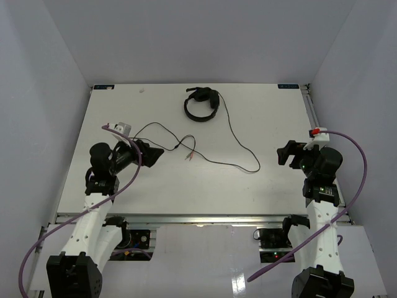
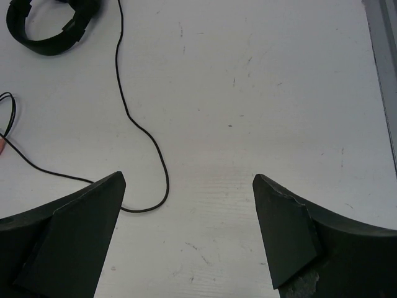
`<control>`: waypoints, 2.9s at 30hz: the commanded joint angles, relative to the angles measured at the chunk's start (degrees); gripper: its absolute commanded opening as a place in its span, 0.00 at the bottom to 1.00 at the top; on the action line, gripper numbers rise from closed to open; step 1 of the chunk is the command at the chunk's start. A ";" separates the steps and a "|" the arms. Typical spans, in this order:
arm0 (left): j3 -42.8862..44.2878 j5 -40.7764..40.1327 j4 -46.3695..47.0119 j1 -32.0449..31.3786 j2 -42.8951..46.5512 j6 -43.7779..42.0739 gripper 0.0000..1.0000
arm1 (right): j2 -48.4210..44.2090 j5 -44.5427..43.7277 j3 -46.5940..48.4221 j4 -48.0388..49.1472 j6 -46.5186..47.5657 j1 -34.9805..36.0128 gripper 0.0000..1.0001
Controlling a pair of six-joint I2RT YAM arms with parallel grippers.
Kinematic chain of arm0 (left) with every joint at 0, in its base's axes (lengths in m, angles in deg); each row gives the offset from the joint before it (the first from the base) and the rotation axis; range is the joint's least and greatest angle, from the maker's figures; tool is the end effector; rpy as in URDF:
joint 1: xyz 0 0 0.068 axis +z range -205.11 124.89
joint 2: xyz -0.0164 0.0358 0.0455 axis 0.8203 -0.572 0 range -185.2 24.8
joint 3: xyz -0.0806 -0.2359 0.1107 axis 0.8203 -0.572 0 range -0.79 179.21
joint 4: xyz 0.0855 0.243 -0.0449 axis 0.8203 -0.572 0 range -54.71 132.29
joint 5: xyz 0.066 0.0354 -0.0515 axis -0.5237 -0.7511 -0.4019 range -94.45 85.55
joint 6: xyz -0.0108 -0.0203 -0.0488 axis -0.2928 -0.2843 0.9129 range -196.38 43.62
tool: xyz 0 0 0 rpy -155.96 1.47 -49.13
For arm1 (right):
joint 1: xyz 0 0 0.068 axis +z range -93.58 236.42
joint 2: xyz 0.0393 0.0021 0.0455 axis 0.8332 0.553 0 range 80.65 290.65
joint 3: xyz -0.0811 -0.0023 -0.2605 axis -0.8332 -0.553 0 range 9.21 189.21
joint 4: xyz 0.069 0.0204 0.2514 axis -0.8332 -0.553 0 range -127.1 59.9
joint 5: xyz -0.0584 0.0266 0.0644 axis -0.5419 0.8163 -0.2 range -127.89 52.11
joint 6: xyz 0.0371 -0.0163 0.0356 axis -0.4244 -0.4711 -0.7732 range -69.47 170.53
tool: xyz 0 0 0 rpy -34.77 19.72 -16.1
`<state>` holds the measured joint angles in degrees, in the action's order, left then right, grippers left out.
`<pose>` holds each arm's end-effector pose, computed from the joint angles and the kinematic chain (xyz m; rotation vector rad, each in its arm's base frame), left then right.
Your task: Wrap the headphones
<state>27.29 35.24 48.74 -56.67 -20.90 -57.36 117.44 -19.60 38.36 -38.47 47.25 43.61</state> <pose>0.1861 -0.0277 0.2657 0.2441 1.7846 -0.8666 0.1614 -0.0253 0.2687 0.0365 1.8392 0.1785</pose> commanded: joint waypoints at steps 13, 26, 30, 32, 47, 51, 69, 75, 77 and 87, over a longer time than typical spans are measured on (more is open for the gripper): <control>35.87 -32.39 -19.06 -19.96 -42.64 19.36 0.98 | -0.22 20.76 0.73 -2.34 19.64 -0.80 0.90; 99.54 -52.54 -51.46 -24.20 -89.18 27.42 0.76 | -1.93 20.36 0.98 -2.42 18.40 -0.97 0.90; 105.85 -54.37 -52.90 -24.05 -94.56 30.55 0.69 | -2.25 20.44 1.09 -2.62 18.34 -0.99 0.90; 105.04 -54.79 -51.69 -23.92 -94.99 31.46 0.69 | -2.29 20.65 1.23 -2.62 18.35 -0.99 0.90; 104.66 -51.77 -51.09 -22.35 -102.08 30.95 0.48 | -2.69 19.64 1.09 -2.62 17.96 -0.99 0.90; 103.28 -51.81 -50.92 -22.31 -101.39 30.20 0.33 | -2.91 19.37 1.09 -2.71 17.91 -1.03 0.90; 53.09 -41.83 -23.60 -22.17 -46.68 2.42 0.00 | 10.89 30.76 16.10 -12.80 23.80 12.22 0.90; 51.31 -39.77 -26.93 -22.09 -37.50 9.32 0.00 | 21.28 19.48 19.67 15.89 0.43 30.74 0.90; 52.13 -39.93 -28.49 -22.01 -35.77 9.86 0.00 | 25.57 20.70 24.55 20.43 -2.63 31.67 0.90; 54.60 -36.97 -31.35 -19.19 -30.31 16.16 0.00 | 41.42 31.24 22.09 49.06 -10.81 34.59 0.90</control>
<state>78.98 -6.01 16.62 -78.14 -56.44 -47.00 155.01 7.30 63.39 -9.29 41.31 76.77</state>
